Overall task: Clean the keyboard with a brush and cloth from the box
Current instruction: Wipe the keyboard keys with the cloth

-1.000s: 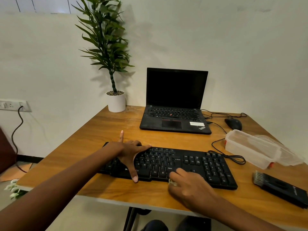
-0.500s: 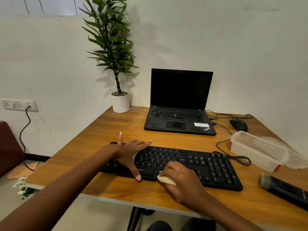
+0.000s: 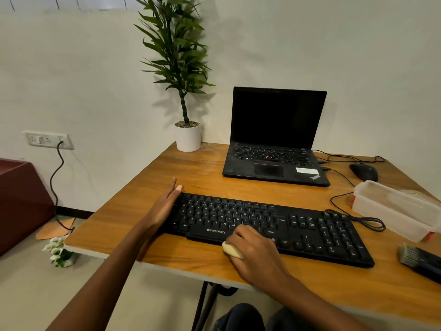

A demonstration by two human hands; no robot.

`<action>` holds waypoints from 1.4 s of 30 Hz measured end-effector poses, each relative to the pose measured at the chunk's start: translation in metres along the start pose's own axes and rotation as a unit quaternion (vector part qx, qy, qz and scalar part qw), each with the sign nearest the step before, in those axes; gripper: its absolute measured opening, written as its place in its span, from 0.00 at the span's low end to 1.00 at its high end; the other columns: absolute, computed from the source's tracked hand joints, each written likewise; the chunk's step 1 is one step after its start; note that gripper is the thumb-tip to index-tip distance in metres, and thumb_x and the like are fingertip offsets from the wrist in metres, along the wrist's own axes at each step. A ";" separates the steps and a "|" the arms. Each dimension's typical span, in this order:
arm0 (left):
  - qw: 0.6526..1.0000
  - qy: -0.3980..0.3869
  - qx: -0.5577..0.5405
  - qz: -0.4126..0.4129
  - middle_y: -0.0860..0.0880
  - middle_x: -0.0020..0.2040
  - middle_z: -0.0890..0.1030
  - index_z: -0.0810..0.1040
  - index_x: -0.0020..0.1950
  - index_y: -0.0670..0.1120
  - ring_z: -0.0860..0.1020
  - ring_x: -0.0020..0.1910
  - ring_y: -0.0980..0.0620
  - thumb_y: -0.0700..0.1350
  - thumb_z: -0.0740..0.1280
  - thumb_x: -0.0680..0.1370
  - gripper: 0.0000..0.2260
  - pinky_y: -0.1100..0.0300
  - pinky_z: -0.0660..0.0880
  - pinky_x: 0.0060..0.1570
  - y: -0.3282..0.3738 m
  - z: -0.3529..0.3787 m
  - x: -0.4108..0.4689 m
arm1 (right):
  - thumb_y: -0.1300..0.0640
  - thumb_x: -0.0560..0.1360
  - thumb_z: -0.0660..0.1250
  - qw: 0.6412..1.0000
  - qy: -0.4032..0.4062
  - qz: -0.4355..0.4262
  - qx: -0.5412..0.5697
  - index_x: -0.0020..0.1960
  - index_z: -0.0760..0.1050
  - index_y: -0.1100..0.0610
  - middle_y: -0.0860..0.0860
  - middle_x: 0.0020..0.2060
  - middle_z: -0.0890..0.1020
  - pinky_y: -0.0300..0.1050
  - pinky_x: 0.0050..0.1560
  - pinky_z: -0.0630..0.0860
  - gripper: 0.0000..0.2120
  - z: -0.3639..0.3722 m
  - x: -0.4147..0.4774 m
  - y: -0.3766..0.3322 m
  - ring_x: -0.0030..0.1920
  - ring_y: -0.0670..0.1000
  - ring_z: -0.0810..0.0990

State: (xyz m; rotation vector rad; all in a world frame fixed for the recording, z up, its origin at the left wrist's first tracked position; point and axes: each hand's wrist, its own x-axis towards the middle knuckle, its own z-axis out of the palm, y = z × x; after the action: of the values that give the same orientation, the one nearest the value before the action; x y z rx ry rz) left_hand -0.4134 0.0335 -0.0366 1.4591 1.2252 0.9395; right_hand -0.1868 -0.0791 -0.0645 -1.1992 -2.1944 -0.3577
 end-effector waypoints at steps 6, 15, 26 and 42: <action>0.999 0.019 0.011 0.025 0.51 0.75 0.62 0.45 0.78 0.51 0.65 0.66 0.56 0.67 0.48 0.77 0.34 0.58 0.61 0.62 0.003 0.004 -0.002 | 0.53 0.55 0.80 0.999 0.011 0.011 -0.037 0.38 0.77 0.51 0.45 0.35 0.76 0.34 0.25 0.68 0.16 0.030 0.045 -0.054 0.34 0.43 0.75; 0.994 0.025 0.082 0.062 0.48 0.74 0.64 0.40 0.77 0.54 0.61 0.73 0.48 0.79 0.45 0.64 0.48 0.43 0.54 0.72 0.000 0.003 -0.004 | 0.47 0.50 0.81 0.996 -0.014 0.059 -0.067 0.41 0.78 0.46 0.41 0.38 0.77 0.33 0.26 0.69 0.22 0.005 0.013 -0.030 0.35 0.40 0.76; 0.991 0.032 0.109 0.070 0.45 0.74 0.65 0.39 0.76 0.58 0.65 0.71 0.44 0.78 0.44 0.66 0.44 0.44 0.59 0.70 -0.005 0.004 0.001 | 0.53 0.55 0.80 0.997 -0.018 -0.020 -0.067 0.37 0.78 0.51 0.44 0.34 0.77 0.32 0.25 0.62 0.14 0.018 0.046 -0.052 0.32 0.43 0.74; 0.982 0.044 0.149 0.103 0.44 0.72 0.68 0.38 0.76 0.57 0.67 0.70 0.45 0.75 0.44 0.71 0.40 0.52 0.60 0.65 -0.010 0.003 0.003 | 0.56 0.75 0.50 0.954 -0.137 -0.191 -0.186 0.38 0.77 0.54 0.47 0.37 0.73 0.35 0.24 0.65 0.17 -0.031 0.008 0.002 0.35 0.44 0.68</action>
State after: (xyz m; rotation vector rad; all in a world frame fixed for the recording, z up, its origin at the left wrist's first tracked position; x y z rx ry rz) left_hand -0.4117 0.0361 -0.0468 1.8258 1.3416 0.9992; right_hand -0.1769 -0.0879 -0.0349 -1.0514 -2.6931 -0.8402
